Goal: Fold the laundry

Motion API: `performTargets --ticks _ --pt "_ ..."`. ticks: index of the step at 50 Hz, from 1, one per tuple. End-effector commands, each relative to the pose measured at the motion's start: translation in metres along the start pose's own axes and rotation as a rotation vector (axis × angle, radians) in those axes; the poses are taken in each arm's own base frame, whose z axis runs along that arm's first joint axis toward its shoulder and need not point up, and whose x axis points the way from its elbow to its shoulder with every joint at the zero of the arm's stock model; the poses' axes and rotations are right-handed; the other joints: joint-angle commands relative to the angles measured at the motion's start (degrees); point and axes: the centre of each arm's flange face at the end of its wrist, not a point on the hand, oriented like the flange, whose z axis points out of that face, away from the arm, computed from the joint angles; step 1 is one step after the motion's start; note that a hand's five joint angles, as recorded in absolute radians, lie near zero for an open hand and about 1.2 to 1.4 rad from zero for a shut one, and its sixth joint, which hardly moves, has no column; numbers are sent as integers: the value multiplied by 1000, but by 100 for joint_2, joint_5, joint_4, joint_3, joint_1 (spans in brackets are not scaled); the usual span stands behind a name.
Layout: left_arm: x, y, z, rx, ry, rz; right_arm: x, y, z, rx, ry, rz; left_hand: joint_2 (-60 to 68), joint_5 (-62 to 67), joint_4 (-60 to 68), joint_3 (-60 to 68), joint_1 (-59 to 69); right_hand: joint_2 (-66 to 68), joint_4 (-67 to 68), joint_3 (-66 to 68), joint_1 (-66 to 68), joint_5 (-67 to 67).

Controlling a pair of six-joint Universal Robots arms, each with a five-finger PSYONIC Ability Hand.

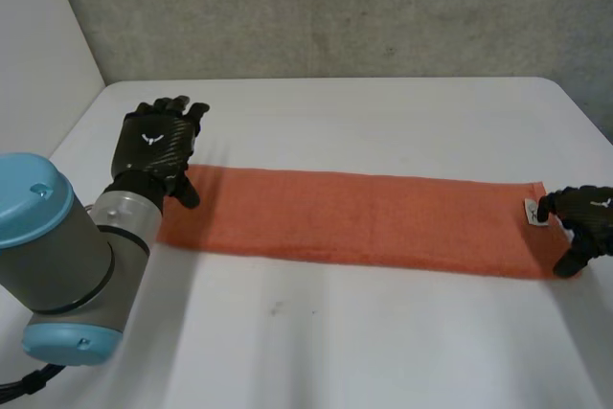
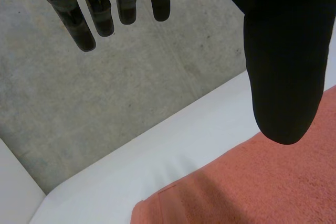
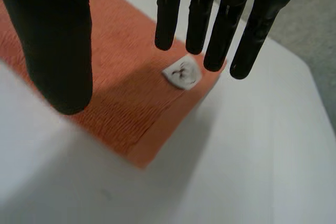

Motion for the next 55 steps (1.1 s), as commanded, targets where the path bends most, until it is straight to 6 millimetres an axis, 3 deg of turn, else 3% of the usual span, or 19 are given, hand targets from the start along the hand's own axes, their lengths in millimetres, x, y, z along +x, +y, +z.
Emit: performTargets --ticks 1,18,28,32,41,43,44,46,48,51,55 --pt "-2 0 2 3 -7 3 -5 14 2 -44 -17 -53 55 -143 39 35 13 1208 1176 1183 1614 1281" --pt "-2 2 2 -4 -3 3 0 26 11 -70 -9 -44 55 -143 39 35 13 2135 2103 2110 2541 2208" --pt "-2 3 1 -5 -6 3 5 25 16 -61 3 -52 55 -143 39 35 13 5018 4986 4993 5424 5091" --pt "-2 3 1 -6 -6 2 10 24 17 -57 19 -53 55 -143 39 35 13 5023 4991 4998 5429 5096" --pt "-2 2 1 -5 -6 0 33 27 18 -66 86 -33 55 -143 39 35 13 5023 4991 4998 5429 5096" --pt "-2 2 1 -5 -6 0 53 31 19 -82 158 -22 55 -143 39 35 13 5023 4991 4998 5429 5096" --pt "-2 2 1 -5 -6 0 53 31 19 -82 159 -22 55 -143 39 35 13 5023 4991 4998 5429 5096" --pt "-2 3 0 -6 -6 -1 82 35 18 -112 287 -19 55 -143 39 35 13 5023 4991 4998 5429 5096" --pt "-2 3 0 -6 -6 0 92 35 17 -125 333 -18 55 -143 39 35 13 5023 4991 4998 5429 5096" --pt "-2 3 0 -6 -6 0 102 34 17 -124 367 -17 55 -143 39 35 13 5023 4991 4998 5429 5096" --pt "-2 3 0 -6 -5 0 100 29 18 -98 345 -15 55 -143 39 35 13 5023 4991 4998 5429 5096"
